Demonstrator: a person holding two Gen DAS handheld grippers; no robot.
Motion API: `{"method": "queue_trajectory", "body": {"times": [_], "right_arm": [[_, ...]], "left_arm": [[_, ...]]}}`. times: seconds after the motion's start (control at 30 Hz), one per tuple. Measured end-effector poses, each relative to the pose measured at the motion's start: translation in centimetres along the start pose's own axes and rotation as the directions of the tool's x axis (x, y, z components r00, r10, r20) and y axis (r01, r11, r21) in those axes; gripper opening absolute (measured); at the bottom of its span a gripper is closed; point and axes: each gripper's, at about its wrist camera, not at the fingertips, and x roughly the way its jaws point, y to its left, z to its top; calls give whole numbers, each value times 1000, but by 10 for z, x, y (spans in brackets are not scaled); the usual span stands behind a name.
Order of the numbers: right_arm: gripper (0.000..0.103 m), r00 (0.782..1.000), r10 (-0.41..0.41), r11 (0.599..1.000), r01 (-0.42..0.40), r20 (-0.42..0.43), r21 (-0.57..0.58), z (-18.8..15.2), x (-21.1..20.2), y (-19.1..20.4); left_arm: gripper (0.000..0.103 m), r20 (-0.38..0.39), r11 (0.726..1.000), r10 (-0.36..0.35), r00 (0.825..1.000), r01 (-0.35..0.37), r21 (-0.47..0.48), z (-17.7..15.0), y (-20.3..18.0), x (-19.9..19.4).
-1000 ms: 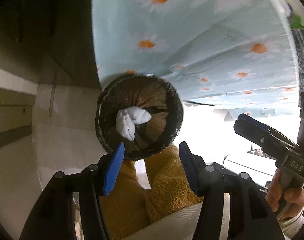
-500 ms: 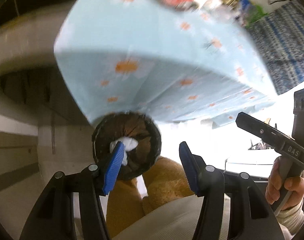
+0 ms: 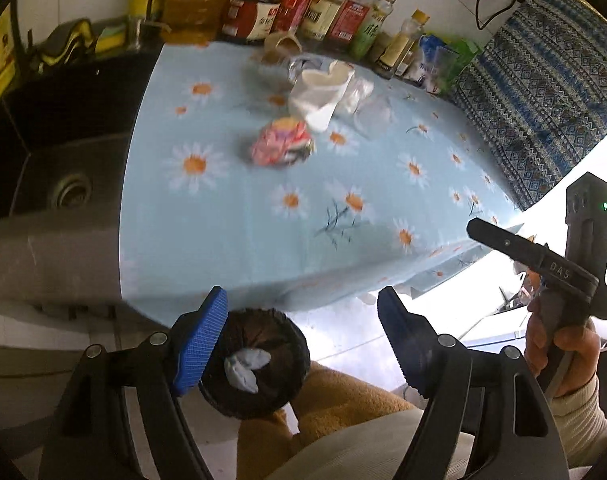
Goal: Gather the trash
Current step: 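Move both grippers back up over the table toward the remaining trash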
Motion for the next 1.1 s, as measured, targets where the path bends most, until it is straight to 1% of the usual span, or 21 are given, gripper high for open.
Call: {"method": "queue_trajectory", "body": {"times": [0.03, 0.13, 0.17, 0.23, 0.3, 0.4, 0.5, 0.67, 0.93, 1.1], "right_arm": [[84, 1000, 0, 1000, 0, 10, 1, 5, -2, -2], [84, 1000, 0, 1000, 0, 24, -1, 20, -3, -7], [87, 1000, -3, 1000, 2, 28, 1, 27, -2, -9], [98, 999, -1, 1000, 0, 47, 6, 38, -2, -12], [98, 999, 1, 1000, -1, 52, 11, 49, 2, -15], [98, 999, 7, 1000, -8, 53, 23, 64, 9, -20], [98, 999, 15, 999, -17, 49, 29, 79, 20, -25], [98, 999, 39, 998, -40, 29, 50, 102, 42, -33], [98, 997, 81, 993, -80, -11, 86, 125, 79, -43], [98, 995, 94, 991, -92, -19, 96, 134, 98, -45]], "left_arm": [[85, 3, 1000, 7, 1000, -7, 1, 3, -1, 1], [86, 9, 1000, -3, 1000, 3, -5, 16, -2, 4], [86, 11, 1000, 1, 1000, 0, -10, 21, -2, 6], [91, 13, 1000, 18, 1000, -18, -11, 29, -3, 9], [95, 24, 999, 29, 999, -29, -18, 39, -2, 12], [96, 33, 999, 43, 999, -42, -29, 52, -1, 17], [96, 21, 998, 52, 998, -51, -36, 64, 1, 25], [96, 7, 998, 39, 999, -39, -49, 81, 4, 35], [96, -22, 995, 46, 999, -48, -85, 99, 12, 54], [96, -50, 993, 62, 997, -66, -94, 105, 13, 67]]}}
